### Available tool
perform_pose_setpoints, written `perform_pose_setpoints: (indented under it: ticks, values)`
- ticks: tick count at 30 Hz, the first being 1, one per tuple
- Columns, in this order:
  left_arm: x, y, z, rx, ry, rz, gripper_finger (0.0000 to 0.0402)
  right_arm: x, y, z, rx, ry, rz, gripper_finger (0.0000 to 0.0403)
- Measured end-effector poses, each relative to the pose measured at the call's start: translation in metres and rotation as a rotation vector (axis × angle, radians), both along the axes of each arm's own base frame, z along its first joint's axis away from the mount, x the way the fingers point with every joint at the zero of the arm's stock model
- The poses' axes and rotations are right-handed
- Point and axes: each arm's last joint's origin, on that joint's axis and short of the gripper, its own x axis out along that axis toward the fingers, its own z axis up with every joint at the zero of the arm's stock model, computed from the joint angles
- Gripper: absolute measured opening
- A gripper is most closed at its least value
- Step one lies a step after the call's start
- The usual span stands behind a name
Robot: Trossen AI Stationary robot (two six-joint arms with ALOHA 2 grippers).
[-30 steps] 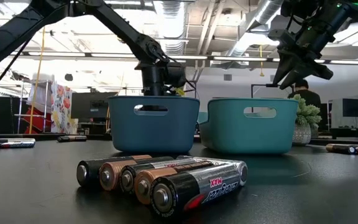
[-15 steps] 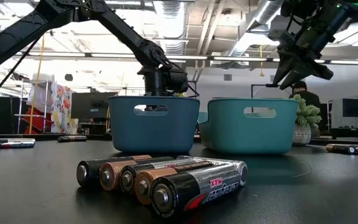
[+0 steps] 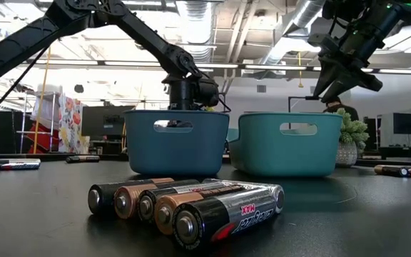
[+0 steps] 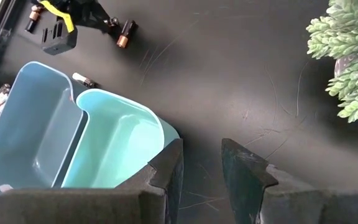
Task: Sort batteries
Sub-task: Put the white battery into the green bin
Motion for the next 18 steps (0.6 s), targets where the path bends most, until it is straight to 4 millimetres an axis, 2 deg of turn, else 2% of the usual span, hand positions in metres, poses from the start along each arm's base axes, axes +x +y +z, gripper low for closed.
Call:
perform_pose_setpoints:
  ticks: [10,18]
  values:
    - [0.007,0.001,0.041,0.014,-0.022,-0.008,0.0038,0.000,0.000,0.000,-0.008,0.005,0.010,0.0127]
    - [0.031,-0.022,0.093,0.080,-0.137,-0.104,0.0038,0.000,0.000,0.000,-0.014,0.009,0.019,0.0127]
